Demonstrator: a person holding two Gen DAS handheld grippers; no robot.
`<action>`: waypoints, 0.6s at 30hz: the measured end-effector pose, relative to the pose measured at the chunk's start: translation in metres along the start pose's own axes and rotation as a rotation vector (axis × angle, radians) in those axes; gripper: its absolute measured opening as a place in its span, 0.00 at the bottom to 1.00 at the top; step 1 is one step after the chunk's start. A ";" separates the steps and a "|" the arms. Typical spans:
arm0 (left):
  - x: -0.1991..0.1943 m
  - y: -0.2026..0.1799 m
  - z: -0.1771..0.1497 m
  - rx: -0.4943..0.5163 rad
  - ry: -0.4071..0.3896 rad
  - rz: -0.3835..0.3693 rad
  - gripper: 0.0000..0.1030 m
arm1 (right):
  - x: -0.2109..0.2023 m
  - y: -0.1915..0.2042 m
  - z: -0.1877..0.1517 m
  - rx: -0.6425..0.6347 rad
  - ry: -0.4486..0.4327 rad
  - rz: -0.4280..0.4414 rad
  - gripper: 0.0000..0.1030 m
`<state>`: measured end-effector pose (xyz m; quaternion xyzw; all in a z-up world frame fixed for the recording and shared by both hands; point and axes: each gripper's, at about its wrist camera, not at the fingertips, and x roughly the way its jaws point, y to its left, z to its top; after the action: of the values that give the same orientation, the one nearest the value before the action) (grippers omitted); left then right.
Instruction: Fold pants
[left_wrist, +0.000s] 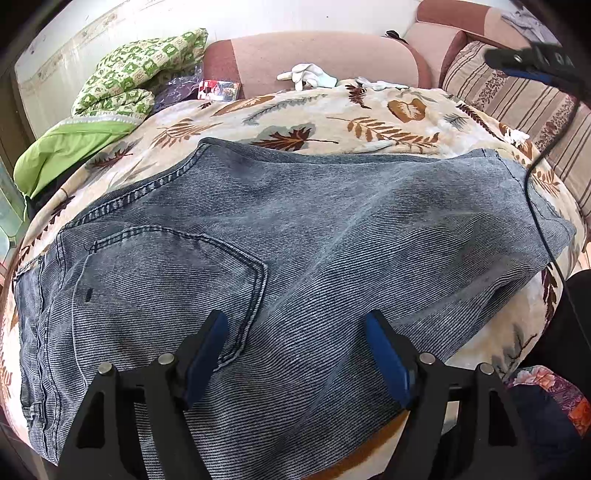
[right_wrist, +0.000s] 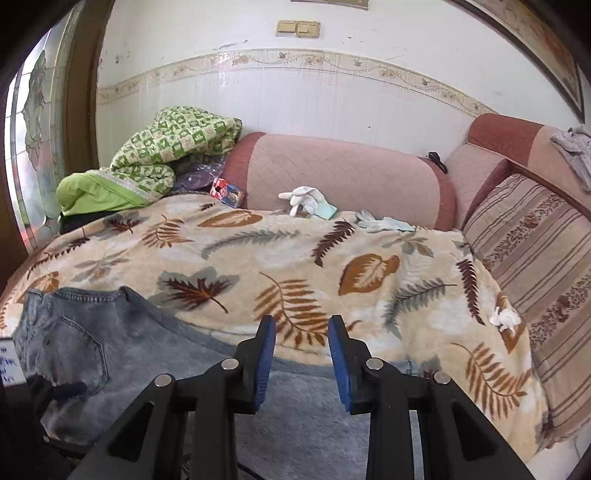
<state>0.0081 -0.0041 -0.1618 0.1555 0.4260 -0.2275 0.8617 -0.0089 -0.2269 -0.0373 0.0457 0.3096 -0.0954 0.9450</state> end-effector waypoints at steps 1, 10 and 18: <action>0.000 0.001 0.000 -0.004 0.000 -0.003 0.76 | 0.002 0.003 0.001 -0.001 -0.003 0.009 0.31; 0.004 -0.002 0.003 -0.005 -0.007 0.008 0.81 | 0.023 -0.001 -0.009 0.006 0.017 0.042 0.32; 0.007 -0.004 0.004 0.001 -0.014 0.014 0.83 | 0.029 -0.013 -0.009 0.020 0.016 0.008 0.31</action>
<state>0.0125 -0.0112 -0.1648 0.1575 0.4189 -0.2225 0.8661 0.0058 -0.2430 -0.0624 0.0573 0.3157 -0.0944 0.9424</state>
